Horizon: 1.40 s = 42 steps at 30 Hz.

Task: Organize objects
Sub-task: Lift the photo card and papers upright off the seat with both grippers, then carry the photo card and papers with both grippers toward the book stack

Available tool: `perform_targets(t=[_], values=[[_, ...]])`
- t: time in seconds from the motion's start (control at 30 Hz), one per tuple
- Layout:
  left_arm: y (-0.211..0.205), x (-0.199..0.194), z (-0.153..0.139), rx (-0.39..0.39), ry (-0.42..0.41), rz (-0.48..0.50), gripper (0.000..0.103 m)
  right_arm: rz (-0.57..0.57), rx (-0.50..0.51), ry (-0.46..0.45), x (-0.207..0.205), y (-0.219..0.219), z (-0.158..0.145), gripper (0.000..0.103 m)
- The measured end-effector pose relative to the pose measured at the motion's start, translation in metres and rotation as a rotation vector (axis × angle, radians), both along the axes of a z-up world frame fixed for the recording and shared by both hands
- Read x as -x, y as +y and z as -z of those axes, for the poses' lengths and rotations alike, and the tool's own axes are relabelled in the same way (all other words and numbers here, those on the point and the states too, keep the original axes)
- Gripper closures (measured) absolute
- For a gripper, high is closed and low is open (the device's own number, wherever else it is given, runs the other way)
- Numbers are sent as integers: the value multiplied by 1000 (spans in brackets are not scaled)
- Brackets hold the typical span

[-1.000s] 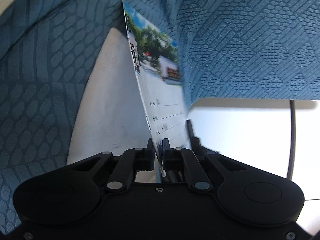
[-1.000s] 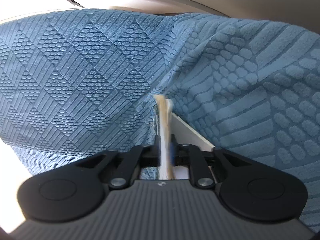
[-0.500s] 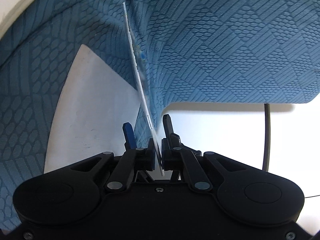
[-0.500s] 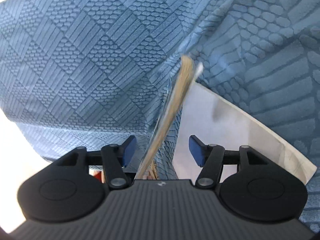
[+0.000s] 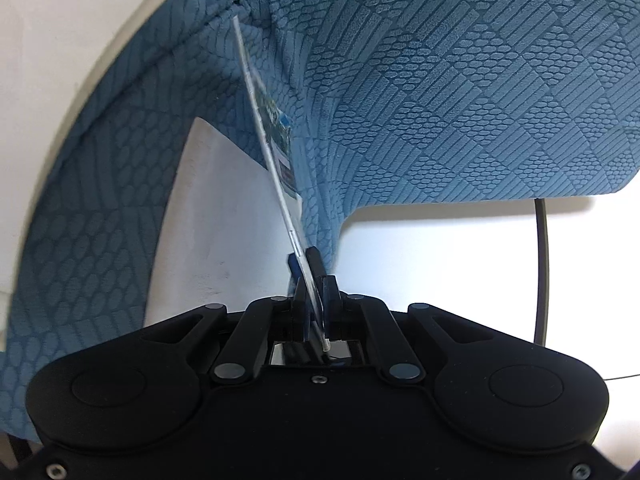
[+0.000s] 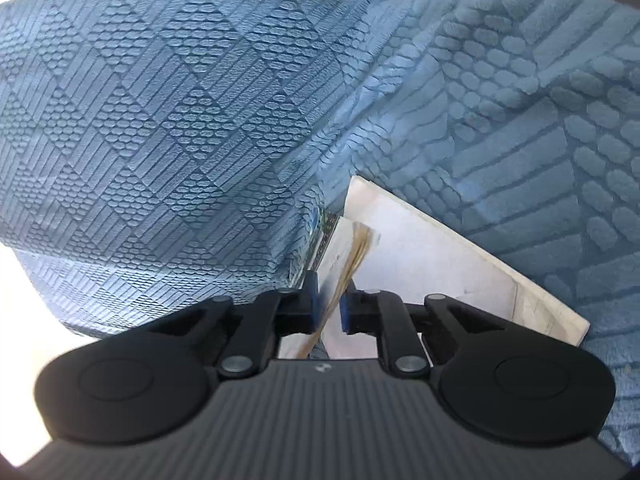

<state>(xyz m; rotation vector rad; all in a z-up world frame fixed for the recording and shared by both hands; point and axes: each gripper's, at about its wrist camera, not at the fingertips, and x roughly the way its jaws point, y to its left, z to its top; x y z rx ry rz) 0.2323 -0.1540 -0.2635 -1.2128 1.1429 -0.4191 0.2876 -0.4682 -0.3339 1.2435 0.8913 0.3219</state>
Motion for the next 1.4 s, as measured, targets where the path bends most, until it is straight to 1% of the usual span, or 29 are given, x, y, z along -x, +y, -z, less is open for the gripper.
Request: perform_targets(t=[0.2,0.33,0.4,0.47,0.7,0.8,0.93,1.07,1.23,1.4], values=[[12,5,-14,-79,-22,-4,96,-47,140,-60,18,9,-30,94],[20,8,-23,-107,-43,3,95,-80,205,-95,26,16,-48,93],[24,9,-25,-105,-39,2,95,-82,232,-103,31,18,-55,93],[26,10,-28,-112,-38,1,96,-72,241,-106,36,21,-60,93],[31,14,-54,-177,-112,52,96,-2,305,-98,65,37,-83,93],[36,17,-67,-202,-131,76,96,12,341,-120,77,46,-98,93],[51,23,-82,-189,-138,84,96,13,372,-158,91,57,-121,93],[65,29,-102,-208,-162,86,96,4,411,-178,104,71,-142,93],[86,34,-128,-211,-192,79,96,-7,397,-182,113,83,-161,93],[103,35,-147,-215,-205,70,96,-27,402,-192,117,98,-178,92]])
